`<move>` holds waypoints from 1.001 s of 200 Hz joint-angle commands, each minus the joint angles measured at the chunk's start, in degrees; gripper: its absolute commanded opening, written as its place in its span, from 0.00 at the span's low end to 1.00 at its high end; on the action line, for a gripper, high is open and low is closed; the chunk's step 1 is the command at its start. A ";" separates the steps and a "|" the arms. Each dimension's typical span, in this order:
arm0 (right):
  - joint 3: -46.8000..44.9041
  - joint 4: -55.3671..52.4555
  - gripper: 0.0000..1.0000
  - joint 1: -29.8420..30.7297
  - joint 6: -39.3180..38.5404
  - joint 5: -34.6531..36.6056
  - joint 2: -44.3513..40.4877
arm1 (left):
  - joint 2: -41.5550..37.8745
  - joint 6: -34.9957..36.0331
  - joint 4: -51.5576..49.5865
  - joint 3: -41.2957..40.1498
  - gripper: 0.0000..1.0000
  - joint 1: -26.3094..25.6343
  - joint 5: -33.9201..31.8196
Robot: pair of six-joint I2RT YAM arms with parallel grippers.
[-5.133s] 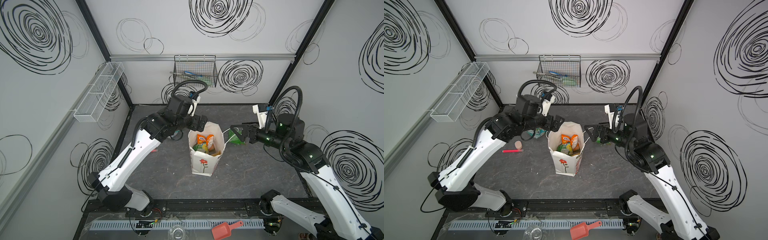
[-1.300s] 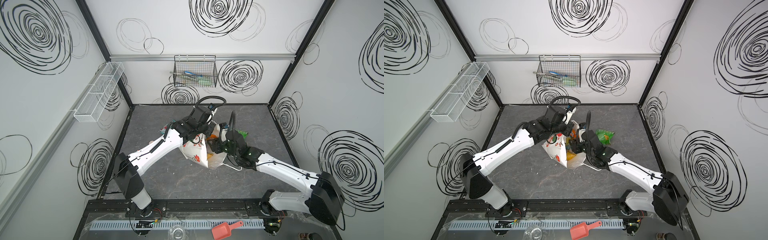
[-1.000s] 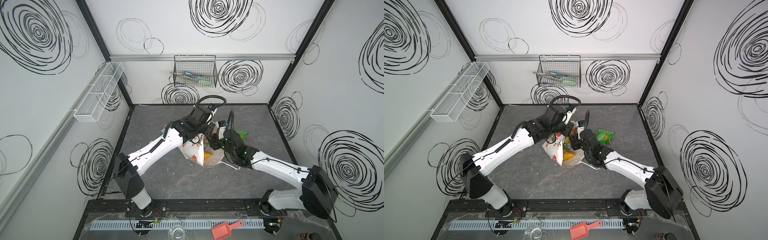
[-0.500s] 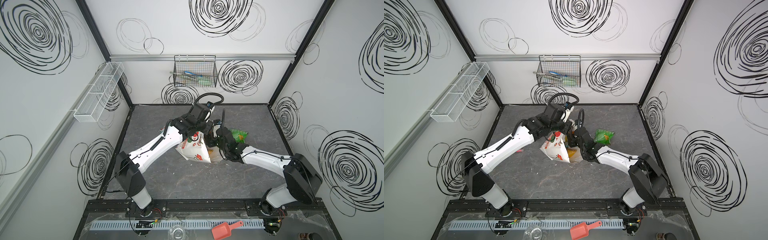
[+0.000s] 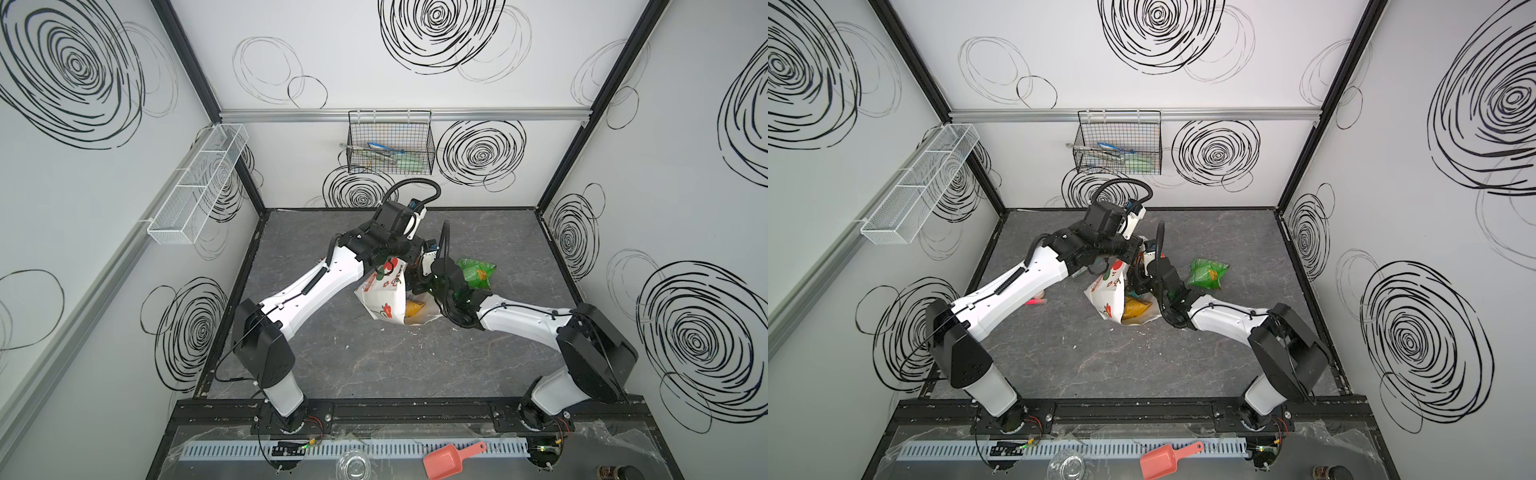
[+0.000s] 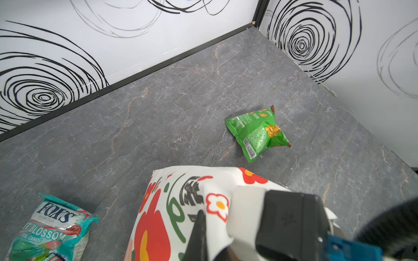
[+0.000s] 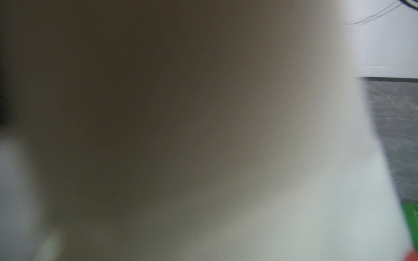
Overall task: Take the snacks out of the paper bag
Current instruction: Pick up the snack from the paper bag.
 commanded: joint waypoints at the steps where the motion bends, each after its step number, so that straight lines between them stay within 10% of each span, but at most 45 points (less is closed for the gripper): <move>1: 0.43 -0.27 0.78 -1.75 -0.71 3.69 3.25 | -0.16 -0.19 4.09 2.60 0.00 -0.72 5.64; 43: 0.72 3.46 0.60 -2.54 -1.24 2.24 7.20 | 0.04 -0.09 3.91 2.67 0.00 -0.65 6.17; 91: -2.64 5.20 0.64 -2.15 0.40 0.59 5.57 | -1.60 -2.60 4.43 0.52 0.00 3.23 4.72; 147: -2.16 1.71 0.66 -1.97 0.87 -1.09 3.51 | -2.87 -3.23 6.00 1.16 0.36 4.47 8.43; 200: -1.37 0.83 0.64 -1.58 0.56 -1.90 3.73 | -5.10 -5.15 4.48 3.12 0.50 5.69 9.91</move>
